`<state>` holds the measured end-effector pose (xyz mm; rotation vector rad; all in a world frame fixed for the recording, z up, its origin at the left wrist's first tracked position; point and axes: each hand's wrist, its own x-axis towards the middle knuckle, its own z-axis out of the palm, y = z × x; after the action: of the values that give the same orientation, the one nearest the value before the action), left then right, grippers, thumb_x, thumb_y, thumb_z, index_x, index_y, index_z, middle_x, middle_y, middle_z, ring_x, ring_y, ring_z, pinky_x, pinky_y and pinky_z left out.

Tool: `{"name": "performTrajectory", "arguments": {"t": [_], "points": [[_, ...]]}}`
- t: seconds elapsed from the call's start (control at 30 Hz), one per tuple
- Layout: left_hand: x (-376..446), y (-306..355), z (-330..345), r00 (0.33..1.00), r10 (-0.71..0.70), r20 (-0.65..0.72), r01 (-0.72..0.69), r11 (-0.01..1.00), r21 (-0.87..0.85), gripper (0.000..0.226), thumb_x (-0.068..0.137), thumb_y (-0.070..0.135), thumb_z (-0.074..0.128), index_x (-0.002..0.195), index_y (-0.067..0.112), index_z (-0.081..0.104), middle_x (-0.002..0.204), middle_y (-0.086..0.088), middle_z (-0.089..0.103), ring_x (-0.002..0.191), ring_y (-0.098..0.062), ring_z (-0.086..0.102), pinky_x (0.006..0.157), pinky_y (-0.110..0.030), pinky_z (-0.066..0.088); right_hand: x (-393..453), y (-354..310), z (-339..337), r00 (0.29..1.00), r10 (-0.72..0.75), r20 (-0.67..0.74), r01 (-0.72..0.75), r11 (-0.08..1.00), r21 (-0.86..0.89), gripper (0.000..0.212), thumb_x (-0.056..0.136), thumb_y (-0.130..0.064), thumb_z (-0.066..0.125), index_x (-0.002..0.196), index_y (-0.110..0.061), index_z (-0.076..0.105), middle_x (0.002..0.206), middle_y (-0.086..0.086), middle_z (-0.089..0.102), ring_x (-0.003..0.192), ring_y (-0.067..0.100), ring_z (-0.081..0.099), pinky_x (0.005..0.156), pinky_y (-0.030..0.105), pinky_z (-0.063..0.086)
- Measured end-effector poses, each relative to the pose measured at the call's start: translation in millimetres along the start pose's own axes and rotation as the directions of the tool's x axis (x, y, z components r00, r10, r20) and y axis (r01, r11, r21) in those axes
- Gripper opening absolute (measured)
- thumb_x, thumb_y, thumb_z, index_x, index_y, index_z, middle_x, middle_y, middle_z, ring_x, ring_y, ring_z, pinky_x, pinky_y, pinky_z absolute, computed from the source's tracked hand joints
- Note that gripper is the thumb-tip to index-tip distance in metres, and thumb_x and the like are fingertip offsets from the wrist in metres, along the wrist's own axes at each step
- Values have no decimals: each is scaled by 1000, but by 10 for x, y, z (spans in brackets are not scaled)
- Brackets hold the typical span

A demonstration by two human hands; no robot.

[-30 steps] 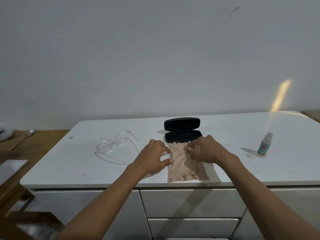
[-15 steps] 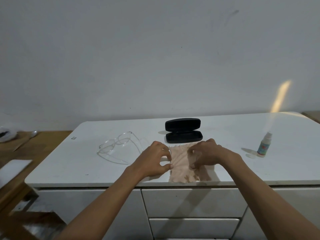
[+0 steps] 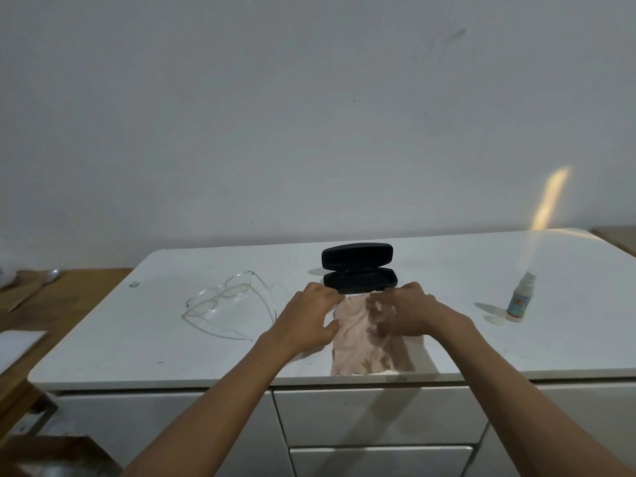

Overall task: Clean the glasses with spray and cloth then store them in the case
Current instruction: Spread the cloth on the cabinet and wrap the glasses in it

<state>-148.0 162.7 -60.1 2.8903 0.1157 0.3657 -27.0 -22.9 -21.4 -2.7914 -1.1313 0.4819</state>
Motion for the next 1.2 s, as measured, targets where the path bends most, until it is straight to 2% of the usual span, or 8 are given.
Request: {"name": "performTrajectory", "arguments": {"t": [0.23,0.4,0.53,0.9,1.0,1.07,1.13,1.2], "points": [[16,-40,32,997,9,71,-21,985,172,35,91,32,48,111,14,70,114,1,70,116,-22,54,91,-41,50,-63,56,-10,999,-39,10,39,999,-12,79,81,-65,71,150,-38,43,151,-6,46,146,30,25,114,50,33],[-47,-4,-54,984,35,173,-48,997,67,75,80,82,49,128,26,58,137,8,58,135,-22,39,105,-41,42,-105,217,-4,994,-48,95,45,999,31,108,67,-67,82,156,-45,25,166,-16,22,157,23,-1,124,51,18],[-79,49,-107,922,-74,381,31,993,118,113,71,87,57,160,28,20,170,7,10,157,-20,3,124,-44,14,-84,300,48,979,-5,205,13,999,-37,126,62,-70,82,160,-49,5,170,-19,-7,158,22,-16,127,52,11],[-201,0,-92,922,-82,378,-10,972,236,114,76,92,40,162,26,5,171,0,-2,157,-23,-8,125,-46,3,-130,277,-75,953,47,298,-12,993,-118,133,65,-64,86,160,-45,-4,171,-12,-13,154,24,-29,126,56,4],[-270,-29,-125,939,-81,334,11,979,204,107,80,91,34,162,26,9,171,-1,0,157,-21,-8,126,-45,4,-163,146,-147,960,40,276,-5,992,-126,118,71,-62,83,160,-44,8,172,-4,2,157,28,-19,125,54,11],[-324,-102,-190,966,-75,247,32,984,173,98,84,87,33,161,26,19,170,-1,11,157,-20,-1,126,-43,7,-132,6,-183,984,-37,176,47,998,-49,93,78,-54,79,156,-34,33,165,-1,31,156,29,15,121,49,30],[-403,-204,-297,988,-82,132,65,990,126,86,89,80,38,155,26,36,166,2,28,156,-18,12,124,-38,14,-36,-145,-175,988,-155,5,154,986,64,69,79,-41,80,142,-26,54,142,0,58,133,25,52,105,42,49],[-508,-340,-420,996,-88,1,87,993,75,73,91,73,45,146,26,51,155,4,47,150,-17,29,119,-35,23,79,-345,-143,967,-224,-124,243,956,165,63,81,-32,80,140,-27,59,132,-1,65,121,21,62,99,37,53]]}}
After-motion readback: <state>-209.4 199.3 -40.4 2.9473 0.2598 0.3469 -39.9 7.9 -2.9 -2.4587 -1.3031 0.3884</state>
